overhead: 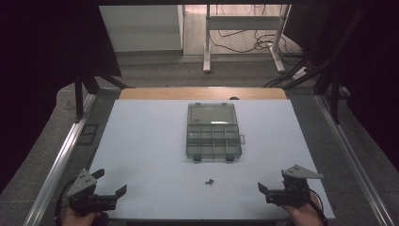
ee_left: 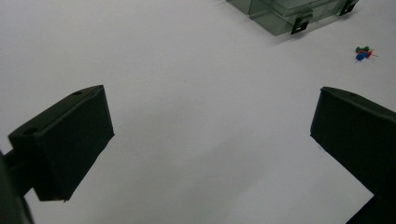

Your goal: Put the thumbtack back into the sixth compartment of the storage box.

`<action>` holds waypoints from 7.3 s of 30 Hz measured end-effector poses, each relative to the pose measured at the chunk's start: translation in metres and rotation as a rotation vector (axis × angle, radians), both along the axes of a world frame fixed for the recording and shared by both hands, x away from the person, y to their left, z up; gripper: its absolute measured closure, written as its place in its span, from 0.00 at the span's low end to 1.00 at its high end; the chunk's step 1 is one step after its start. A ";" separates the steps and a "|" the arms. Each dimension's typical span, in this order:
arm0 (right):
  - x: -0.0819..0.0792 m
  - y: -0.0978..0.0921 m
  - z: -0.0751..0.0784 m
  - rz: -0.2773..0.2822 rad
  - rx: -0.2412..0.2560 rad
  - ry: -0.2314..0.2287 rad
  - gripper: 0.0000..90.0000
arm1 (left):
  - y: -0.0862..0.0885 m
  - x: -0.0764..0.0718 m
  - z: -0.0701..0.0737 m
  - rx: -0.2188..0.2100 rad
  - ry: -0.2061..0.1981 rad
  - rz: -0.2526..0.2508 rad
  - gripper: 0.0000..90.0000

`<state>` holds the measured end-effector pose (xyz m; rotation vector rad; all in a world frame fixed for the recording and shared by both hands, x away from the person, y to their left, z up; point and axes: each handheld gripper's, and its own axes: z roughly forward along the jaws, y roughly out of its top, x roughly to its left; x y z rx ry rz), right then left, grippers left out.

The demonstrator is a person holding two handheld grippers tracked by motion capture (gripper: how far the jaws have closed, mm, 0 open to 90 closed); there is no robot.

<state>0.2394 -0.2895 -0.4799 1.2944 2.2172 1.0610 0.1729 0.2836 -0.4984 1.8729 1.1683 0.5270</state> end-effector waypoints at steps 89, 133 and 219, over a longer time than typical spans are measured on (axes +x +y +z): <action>0.061 0.126 -0.001 0.309 -0.194 0.201 0.30 | -0.003 -0.001 0.000 0.023 -0.016 -0.046 0.01; 0.070 0.175 -0.018 0.478 -0.297 0.281 0.91 | -0.004 -0.001 0.000 0.037 -0.019 -0.061 0.02; 0.147 0.194 0.013 0.371 -0.219 0.138 0.68 | -0.005 -0.001 0.000 0.047 -0.021 -0.071 0.02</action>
